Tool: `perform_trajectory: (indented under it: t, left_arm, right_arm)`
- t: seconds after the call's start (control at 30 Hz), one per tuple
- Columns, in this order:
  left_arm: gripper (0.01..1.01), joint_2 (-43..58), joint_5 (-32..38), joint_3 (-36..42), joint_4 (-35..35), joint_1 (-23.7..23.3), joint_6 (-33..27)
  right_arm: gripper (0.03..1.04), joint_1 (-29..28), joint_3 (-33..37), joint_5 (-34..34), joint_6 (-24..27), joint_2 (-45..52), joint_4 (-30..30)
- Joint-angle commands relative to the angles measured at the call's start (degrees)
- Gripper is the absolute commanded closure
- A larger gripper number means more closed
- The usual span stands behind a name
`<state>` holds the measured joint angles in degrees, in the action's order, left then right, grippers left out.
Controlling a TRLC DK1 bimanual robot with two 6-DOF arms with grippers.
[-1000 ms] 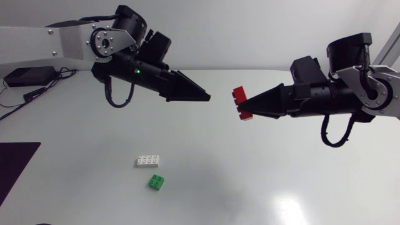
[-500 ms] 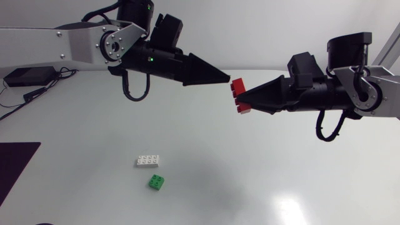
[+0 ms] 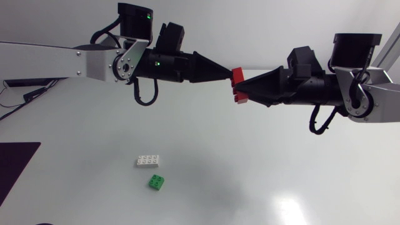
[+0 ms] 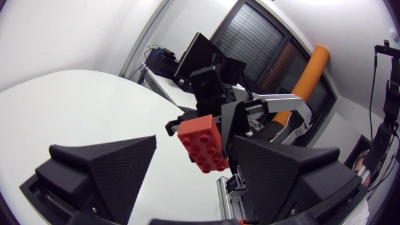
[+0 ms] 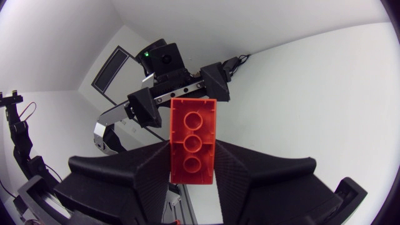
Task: Separate the duplo bricks
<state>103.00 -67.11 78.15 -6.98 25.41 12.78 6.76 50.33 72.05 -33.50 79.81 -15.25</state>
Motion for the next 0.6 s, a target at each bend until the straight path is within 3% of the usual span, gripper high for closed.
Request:
perform_trajectory:
  t: [0.0, 0.17, 0.27, 0.57]
  left_arm:
    - [0.223, 1.6, -0.7, -1.1, -2.5, 0.0, 4.2]
    - [0.248, 1.8, -0.7, -1.4, -8.9, 0.4, 10.3]
    - [0.367, 2.4, -0.7, -1.4, -11.8, 1.0, 12.7]
    - [0.397, 3.6, -0.7, -2.1, -12.8, 1.9, 12.8]
  right_arm:
    - [0.85, 0.7, -0.7, 0.4, -2.2, 1.5, -1.1]
    - [0.85, 0.9, -0.2, 0.2, -2.4, 1.8, -1.5]
    - [0.85, 1.2, 0.3, -0.2, -2.4, 1.9, -1.5]
    - [0.85, 1.6, 1.0, -1.3, -2.2, 2.3, -2.3]
